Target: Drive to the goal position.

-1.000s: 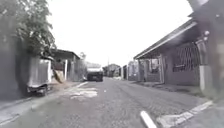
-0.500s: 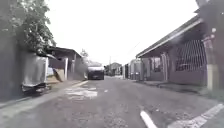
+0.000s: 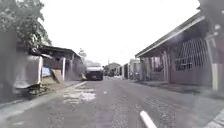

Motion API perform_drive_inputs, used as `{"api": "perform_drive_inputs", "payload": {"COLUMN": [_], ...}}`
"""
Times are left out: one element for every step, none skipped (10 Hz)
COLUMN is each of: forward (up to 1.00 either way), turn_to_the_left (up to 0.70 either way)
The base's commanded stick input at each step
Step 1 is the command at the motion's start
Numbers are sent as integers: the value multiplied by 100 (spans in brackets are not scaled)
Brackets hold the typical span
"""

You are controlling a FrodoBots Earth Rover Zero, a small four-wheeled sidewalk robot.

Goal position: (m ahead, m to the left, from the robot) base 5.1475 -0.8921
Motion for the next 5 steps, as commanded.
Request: {"api": "perform_drive_inputs", "payload": {"forward": [50,50,50,50,50], "turn_to_the_left": [0,0,0,0,0]}}
